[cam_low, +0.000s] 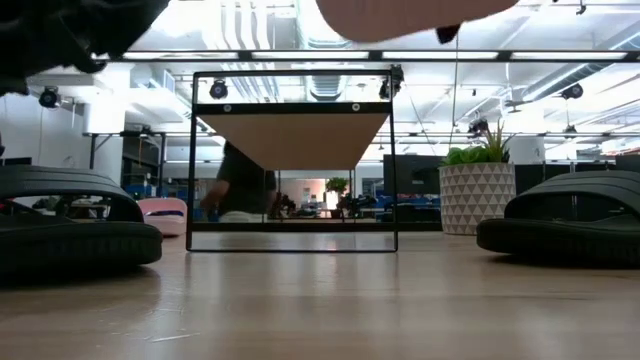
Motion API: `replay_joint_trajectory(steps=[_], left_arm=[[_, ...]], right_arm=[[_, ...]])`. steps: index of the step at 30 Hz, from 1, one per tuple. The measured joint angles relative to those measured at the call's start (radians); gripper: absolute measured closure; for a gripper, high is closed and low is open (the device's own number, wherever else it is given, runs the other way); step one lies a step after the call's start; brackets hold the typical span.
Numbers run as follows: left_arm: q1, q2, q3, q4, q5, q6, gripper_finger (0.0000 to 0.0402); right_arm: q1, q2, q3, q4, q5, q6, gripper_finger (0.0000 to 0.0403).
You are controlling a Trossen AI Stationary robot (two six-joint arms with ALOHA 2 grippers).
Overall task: Pick and place slides into the shelf
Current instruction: Put the right pink slide on the shelf
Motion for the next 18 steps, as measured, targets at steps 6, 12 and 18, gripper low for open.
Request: replay_joint_trajectory(steps=[6,12,18], left_arm=[[0.003,0.158,0.178,-0.084,0.003,-0.003,0.0200],[0.042,0.347,0.389,-0.324,-0.042,0.005,0.0200],[0.074,0.449,0.475,-0.346,-0.082,0.029,0.0200]], right_arm=[[0.000,0.160,0.111,-0.026,-0.010,-0.009,0.0390],[0.000,0.306,0.252,-0.078,-0.082,-0.035,0.0390],[0.011,0.378,0.364,-0.177,-0.087,-0.077,0.0390]])
